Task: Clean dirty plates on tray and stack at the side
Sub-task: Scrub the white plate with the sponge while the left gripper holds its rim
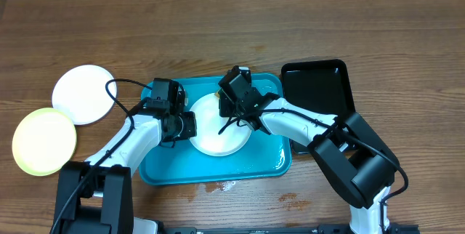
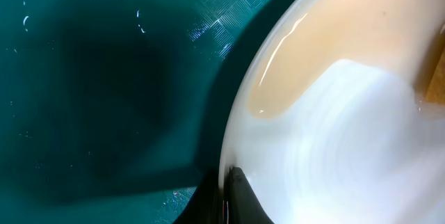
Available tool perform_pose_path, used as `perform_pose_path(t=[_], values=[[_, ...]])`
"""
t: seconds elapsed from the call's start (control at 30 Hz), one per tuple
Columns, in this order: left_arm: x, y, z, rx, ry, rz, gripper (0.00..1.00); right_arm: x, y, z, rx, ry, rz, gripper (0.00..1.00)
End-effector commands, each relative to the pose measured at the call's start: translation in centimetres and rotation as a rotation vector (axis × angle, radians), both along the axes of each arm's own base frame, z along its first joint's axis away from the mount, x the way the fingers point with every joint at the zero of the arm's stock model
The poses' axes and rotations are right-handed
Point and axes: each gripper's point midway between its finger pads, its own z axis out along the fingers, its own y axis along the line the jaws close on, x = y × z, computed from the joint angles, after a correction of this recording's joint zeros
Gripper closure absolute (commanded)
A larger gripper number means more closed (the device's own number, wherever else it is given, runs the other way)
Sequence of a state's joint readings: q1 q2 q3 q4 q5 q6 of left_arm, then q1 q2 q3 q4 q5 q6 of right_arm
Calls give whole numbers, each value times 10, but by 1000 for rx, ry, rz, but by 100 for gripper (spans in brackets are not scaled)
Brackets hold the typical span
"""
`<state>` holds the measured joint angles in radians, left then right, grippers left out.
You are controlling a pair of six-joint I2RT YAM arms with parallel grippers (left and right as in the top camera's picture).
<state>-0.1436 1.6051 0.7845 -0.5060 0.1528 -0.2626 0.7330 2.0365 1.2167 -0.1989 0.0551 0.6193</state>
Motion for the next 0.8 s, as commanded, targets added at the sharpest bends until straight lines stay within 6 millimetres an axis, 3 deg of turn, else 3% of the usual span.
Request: perform_pose_path(t=[0.0,0.03,0.07,0.17,0.23,0.57,0.77], values=[[-23,13,-23,74,94,6,96,10,-9,3,-37,-42,29,96],[-23,13,-23,74,94,6,96,14,-5,18,-30,-80,53,96],[-23,13,-23,74,94,6,96,20,-1,47,-22,-152,101,96],[-23,13,-23,74,94,6,96,19,-2,78,-17,-208,130,96],[-23,13,-23,74,94,6,96,14,-6,84,-23,-193,128,96],[-23,13,-23,73,95,6,96,-21,-29,48,-147,-63,221,96],[-23,13,-23,73,94,6,96,-39,-12,38,-124,-66,463,96]])
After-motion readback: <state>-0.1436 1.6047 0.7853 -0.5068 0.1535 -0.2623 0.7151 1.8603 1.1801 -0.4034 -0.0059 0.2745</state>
